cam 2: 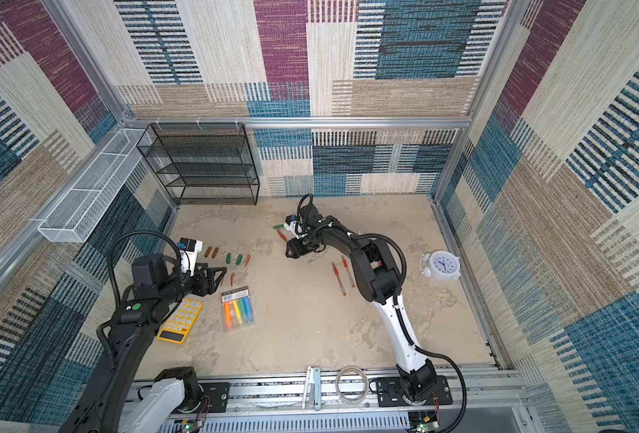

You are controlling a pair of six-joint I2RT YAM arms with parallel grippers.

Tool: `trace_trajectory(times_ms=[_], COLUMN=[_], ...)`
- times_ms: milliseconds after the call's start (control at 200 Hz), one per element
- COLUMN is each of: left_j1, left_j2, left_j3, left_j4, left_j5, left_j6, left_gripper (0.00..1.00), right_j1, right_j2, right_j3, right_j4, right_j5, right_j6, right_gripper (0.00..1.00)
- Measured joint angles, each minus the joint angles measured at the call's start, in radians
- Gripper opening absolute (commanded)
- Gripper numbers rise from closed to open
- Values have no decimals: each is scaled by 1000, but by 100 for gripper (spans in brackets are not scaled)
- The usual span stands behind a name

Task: Open the pen caps
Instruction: 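Reach the right gripper to the red gel pen by the green marker, grasp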

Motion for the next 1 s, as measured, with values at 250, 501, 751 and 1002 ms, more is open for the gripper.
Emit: trace_trajectory(times_ms=[250, 501, 751, 1002], left_j1=[-3, 0, 2, 2], left_j2=[-7, -18, -6, 2], left_j3=[4, 7, 13, 13], left_j4=[0, -2, -3, -2], left_j5=[0, -2, -4, -3], left_j6=[0, 0, 0, 0], left_gripper=[75, 75, 75, 75], right_j1=[34, 48, 62, 90], right_j2=[71, 195, 220, 144], right_j3=[171, 345, 360, 192], right_j4=[-27, -67, -83, 13], right_j5=[145, 190, 213, 254], right_j6=[80, 125, 132, 118], right_gripper=[51, 42, 29, 11])
